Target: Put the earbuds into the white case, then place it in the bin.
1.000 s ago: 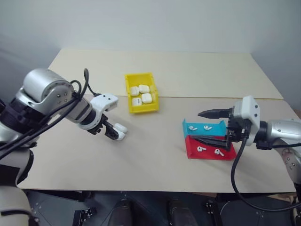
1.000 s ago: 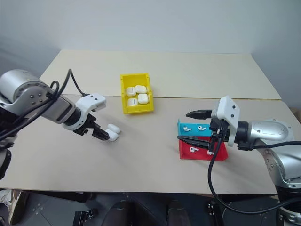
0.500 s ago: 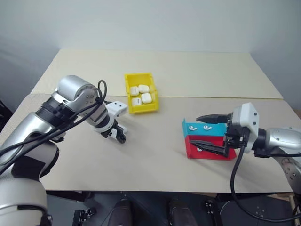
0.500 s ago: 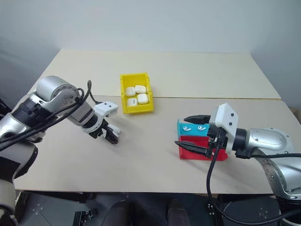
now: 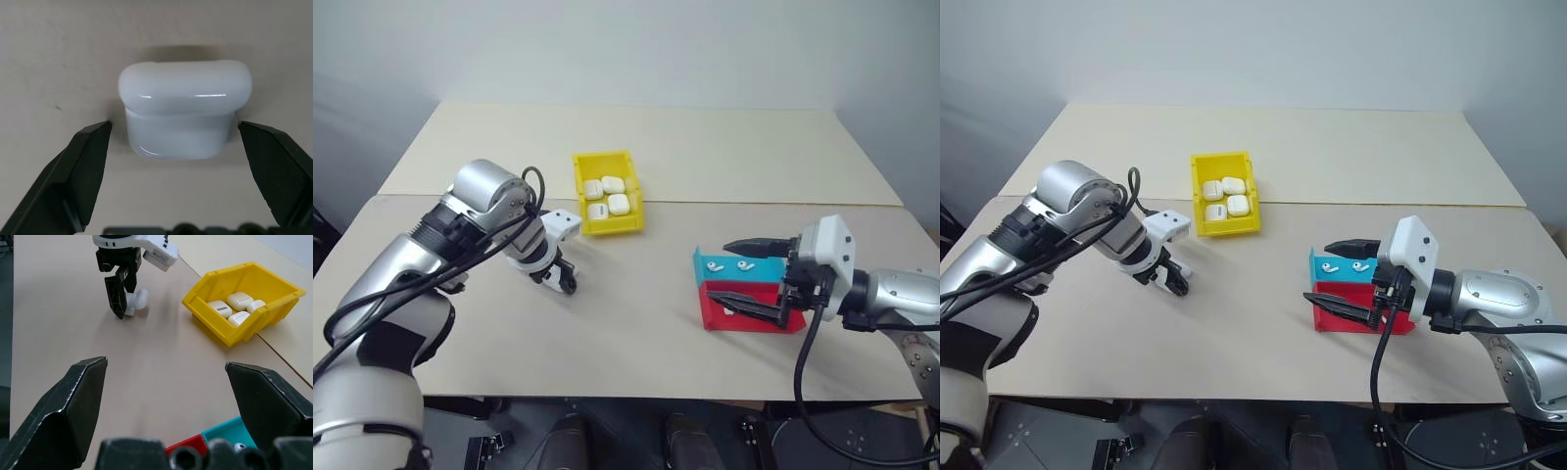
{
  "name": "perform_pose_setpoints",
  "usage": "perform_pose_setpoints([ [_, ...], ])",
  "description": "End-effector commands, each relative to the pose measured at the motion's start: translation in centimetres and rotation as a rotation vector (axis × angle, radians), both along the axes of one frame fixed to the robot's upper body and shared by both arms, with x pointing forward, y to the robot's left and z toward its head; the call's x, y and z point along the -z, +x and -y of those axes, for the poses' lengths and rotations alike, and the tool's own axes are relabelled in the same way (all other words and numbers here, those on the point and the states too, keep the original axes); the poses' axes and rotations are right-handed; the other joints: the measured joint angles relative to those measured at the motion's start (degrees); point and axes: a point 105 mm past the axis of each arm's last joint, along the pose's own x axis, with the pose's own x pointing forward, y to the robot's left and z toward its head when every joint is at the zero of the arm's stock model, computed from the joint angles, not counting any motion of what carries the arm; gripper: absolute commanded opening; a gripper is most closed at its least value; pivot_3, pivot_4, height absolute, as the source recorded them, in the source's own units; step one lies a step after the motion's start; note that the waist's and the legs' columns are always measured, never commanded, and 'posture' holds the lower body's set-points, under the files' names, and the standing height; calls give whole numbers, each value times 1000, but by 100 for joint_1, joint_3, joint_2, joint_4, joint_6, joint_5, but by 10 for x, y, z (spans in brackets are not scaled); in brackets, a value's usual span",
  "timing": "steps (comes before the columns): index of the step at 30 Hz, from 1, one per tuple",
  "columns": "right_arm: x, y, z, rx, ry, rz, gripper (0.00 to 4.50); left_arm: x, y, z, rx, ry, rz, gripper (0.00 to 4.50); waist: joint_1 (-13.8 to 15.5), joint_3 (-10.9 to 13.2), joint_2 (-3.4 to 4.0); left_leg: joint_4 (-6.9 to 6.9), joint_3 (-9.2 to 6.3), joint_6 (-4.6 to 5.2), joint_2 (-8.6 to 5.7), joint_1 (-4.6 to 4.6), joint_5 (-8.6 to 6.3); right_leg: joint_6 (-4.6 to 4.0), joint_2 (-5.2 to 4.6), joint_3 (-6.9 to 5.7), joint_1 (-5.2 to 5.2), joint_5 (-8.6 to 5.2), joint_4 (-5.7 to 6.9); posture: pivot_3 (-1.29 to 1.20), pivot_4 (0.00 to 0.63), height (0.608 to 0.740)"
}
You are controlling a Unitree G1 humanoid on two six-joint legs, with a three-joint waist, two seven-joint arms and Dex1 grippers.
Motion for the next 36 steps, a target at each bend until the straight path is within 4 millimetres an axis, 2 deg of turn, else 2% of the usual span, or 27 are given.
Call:
perform_pose_setpoints([
  [1, -11, -4, -2, -10, 12, 35, 4500, -4, 4, -2, -17, -9, 29, 3941, 0, 0, 0, 0, 0, 0, 0, 0, 0, 0, 0, 0, 0, 0, 0, 0, 150, 740],
  [5, -11, -4, -2, -15, 12, 38, 4500, -4, 4, -2, -23, -19, 31, 2776, 1, 0, 0, 2, 0, 0, 0, 0, 0, 0, 0, 0, 1, 0, 2, 0, 150, 740],
  [9, -12, -4, -3, -20, 16, 38, 4500, -3, 3, -5, -22, -24, 27, 2776, 0, 0, 0, 0, 0, 0, 0, 0, 0, 0, 0, 0, 0, 0, 1, 0, 150, 740],
  [12, -11, -3, -3, -21, 17, 38, 4500, -6, 4, -15, -54, -27, 64, 2776, -16, 0, 0, 0, 0, 0, 0, 1, 0, 0, 0, 0, 0, 0, 1, 0, 150, 740],
  [18, -12, -1, -3, -21, 23, 36, 4500, -42, -14, -41, -16, -139, 243, 2776, -99, 0, 0, -3, -1, -4, 3, -1, 3, 0, 0, 0, -5, 0, 5, 0, 150, 740],
  [22, -14, 2, -2, -26, 29, 36, 4500, -80, -21, -46, 106, -317, 555, 2776, -79, 0, 0, -2, 6, -6, 3, 3, 3, 1, -4, 1, -2, 0, 2, 0, 150, 740],
  [25, -17, 5, -1, -28, 33, 40, 4500, -100, -29, -42, 215, -461, 778, 2776, -44, -1, 2, -3, 10, -7, 4, 11, 4, 0, -6, 0, 5, 0, 3, 0, 150, 740],
  [27, -21, 8, 0, -31, 34, 45, 4500, -102, -33, -41, 230, -535, 794, 2776, 19, 0, -1, -2, 9, -10, 4, 11, 6, 0, -5, -3, 6, 1, 5, 0, 150, 740],
  [29, -26, 9, 0, -45, 32, 45, 4500, -107, -36, -34, 264, -681, 800, 2776, 63, 0, -1, 0, 6, -11, 3, 7, 6, 3, -6, -6, 7, 5, 4, 0, 150, 740],
  [32, -35, 8, 0, -104, 4, 23, 4500, -117, -47, -13, 500, -830, 842, 2776, 68, 0, -1, 3, 8, -10, 1, 10, 6, 6, -7, -3, 11, 8, 4, 0, 150, 740],
  [36, -40, 11, 5, -133, -78, 4, 4500, -122, -62, 5, 769, -965, 924, 2776, 48, -2, 3, 0, 7, -8, 2, 9, 5, 4, -3, -4, 10, 7, -1, 0, 150, 740],
])
